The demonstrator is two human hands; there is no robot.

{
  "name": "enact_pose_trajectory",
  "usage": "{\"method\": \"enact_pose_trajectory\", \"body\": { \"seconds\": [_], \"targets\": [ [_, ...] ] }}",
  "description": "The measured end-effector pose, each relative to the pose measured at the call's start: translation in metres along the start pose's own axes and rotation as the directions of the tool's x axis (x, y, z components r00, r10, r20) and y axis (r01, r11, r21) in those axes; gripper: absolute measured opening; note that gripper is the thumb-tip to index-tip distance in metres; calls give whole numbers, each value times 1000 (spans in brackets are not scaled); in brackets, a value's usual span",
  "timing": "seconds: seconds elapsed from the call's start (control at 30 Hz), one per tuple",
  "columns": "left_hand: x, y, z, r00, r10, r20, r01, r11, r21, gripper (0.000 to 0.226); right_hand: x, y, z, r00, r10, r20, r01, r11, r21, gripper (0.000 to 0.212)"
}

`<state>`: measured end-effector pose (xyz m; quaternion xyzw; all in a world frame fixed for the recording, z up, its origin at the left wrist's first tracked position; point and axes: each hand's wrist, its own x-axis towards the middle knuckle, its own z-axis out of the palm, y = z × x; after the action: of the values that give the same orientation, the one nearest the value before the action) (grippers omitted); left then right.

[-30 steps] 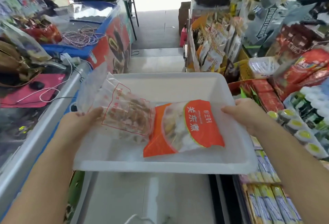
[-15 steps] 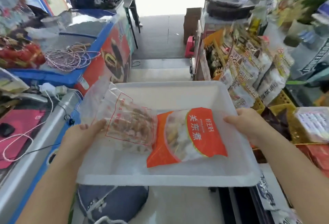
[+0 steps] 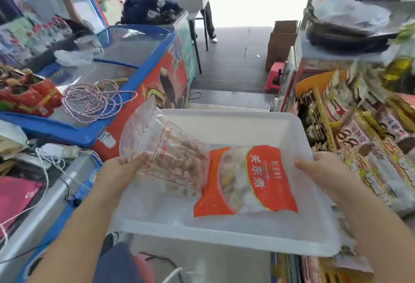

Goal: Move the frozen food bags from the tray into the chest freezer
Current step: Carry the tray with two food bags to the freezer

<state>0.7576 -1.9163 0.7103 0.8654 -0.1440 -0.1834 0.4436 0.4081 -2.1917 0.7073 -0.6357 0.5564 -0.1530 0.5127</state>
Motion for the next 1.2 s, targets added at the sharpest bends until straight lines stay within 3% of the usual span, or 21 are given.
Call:
{"method": "enact_pose_trajectory", "body": {
  "seconds": [0.13,0.33,0.5,0.67,0.87,1.0,1.2],
  "targets": [
    [66,29,35,999,-20,-43,19,1000,-21,38,77,-32,-1,1000,5,10,-5,1000,9,14],
    [196,60,90,1000,-22,-22,22,999,-30,46,219,-82,26,999,38,12,-38,999,-13,11],
    [318,93,127,1000,-22,-16,21,999,-47,32,347,-132,64,999,47,-4,-47,998,-40,13],
    [431,117,151,998,-63,-18,63,998,26,59,458,-193,89,995,99,35,-96,993,-68,11],
    [559,144,212,989,-128,-69,130,991,27,63,619,-251,115,991,91,97,-82,992,-96,10],
    [632,160,261,985,-138,-104,136,990,-23,30,737,-291,138,986,78,146,-58,989,-139,10],
    [714,164,301,923,-370,-103,350,921,-174,38,874,-353,194,970,55,238,4,971,-238,11]
  ]
}}
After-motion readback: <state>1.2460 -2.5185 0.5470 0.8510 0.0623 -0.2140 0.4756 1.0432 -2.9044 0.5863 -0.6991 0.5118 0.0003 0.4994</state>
